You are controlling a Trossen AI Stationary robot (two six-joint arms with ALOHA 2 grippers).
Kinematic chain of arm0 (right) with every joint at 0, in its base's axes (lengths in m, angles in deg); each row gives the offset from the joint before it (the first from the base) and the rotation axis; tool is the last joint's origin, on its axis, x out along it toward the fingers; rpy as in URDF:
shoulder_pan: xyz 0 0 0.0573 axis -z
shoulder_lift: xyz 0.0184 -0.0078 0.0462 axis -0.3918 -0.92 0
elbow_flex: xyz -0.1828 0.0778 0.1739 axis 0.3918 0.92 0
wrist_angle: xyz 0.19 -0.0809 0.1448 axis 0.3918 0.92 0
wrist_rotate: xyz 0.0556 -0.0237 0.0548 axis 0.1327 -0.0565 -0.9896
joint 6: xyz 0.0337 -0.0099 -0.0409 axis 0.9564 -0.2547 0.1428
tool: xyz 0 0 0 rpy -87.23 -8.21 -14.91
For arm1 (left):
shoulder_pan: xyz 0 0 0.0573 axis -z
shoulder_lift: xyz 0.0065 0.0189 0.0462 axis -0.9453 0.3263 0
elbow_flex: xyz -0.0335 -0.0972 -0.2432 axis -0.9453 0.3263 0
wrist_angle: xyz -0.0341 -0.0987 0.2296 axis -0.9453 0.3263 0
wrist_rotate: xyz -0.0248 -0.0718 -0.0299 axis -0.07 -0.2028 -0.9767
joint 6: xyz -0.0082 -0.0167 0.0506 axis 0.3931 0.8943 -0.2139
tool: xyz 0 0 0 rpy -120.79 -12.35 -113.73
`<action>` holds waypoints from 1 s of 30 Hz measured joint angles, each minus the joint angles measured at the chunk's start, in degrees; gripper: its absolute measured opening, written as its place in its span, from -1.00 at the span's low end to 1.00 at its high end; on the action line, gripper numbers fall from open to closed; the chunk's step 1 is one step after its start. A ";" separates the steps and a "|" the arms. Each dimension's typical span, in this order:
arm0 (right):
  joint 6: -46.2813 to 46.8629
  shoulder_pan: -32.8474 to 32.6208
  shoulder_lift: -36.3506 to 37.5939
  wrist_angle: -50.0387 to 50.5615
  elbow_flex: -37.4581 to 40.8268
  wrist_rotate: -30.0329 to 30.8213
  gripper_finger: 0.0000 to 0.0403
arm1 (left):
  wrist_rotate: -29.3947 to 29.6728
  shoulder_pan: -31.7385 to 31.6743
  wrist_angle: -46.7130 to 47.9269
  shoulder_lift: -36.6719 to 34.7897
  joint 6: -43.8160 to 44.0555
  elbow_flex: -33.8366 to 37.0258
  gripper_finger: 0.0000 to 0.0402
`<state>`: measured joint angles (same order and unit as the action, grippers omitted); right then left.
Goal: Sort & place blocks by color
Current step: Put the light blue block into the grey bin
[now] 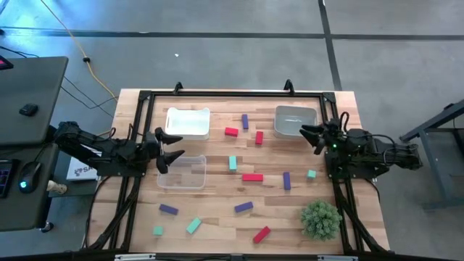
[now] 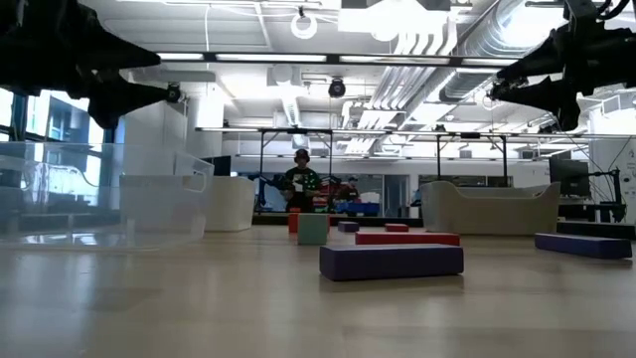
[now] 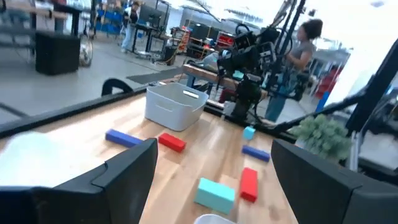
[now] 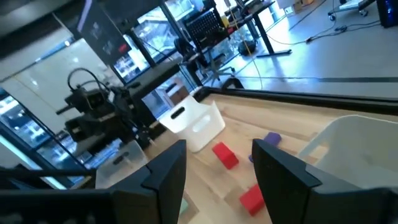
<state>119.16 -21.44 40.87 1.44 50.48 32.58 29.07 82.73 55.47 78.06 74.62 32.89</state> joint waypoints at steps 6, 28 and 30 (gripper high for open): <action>2.91 0.00 0.00 -4.83 0.02 0.06 -0.14 | 0.47 -0.07 -3.89 -0.02 2.92 0.00 0.52; -7.31 0.00 -0.05 -30.36 0.02 5.15 -0.14 | 17.30 -0.09 -26.22 -0.02 2.31 -0.01 0.52; -9.06 0.00 -0.07 -31.45 0.02 5.92 -0.14 | 16.94 -0.11 -28.78 -0.02 1.34 0.00 0.52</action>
<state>110.10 -21.44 40.81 -30.01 50.50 38.51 46.02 82.62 26.69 78.04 75.96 32.90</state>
